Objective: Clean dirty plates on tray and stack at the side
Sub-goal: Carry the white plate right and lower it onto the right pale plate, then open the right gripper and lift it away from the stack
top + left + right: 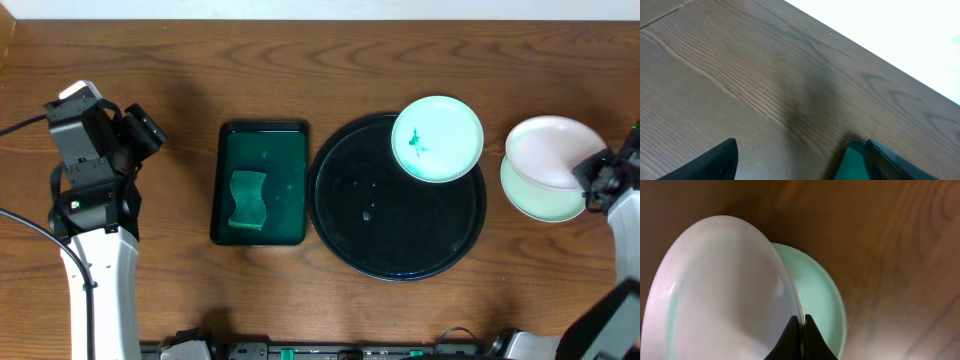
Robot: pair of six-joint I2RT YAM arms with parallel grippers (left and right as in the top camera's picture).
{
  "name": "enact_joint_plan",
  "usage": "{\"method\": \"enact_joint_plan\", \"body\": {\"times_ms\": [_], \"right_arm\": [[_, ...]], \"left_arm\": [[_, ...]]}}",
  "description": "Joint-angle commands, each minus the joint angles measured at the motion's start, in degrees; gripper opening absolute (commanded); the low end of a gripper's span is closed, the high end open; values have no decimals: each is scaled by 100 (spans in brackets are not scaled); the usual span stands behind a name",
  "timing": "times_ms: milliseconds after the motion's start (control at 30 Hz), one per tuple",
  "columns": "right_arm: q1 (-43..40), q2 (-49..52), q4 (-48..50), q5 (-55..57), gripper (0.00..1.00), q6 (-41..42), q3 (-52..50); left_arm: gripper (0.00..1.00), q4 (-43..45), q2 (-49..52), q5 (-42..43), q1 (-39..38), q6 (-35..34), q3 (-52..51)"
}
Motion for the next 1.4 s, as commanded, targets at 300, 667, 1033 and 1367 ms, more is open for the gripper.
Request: {"method": "enact_joint_plan", "body": {"times_ms": [300,667,1033,1367], "right_arm": [[-11,656,-70,260,36,-57,37],[240,369,199,-1517,55,-1392,74],[1843,308,247,-1937,55,-2833,470],[2546,501,743,-1637,66,-3458,466]], "left_arm": [[80,-13,2,-52,20,-7,4],[80,-13,2,-52,20,-7,4],[80,-13,2,-52,20,-7,7],[80,-15,2,-52,20,-7,7]]}}
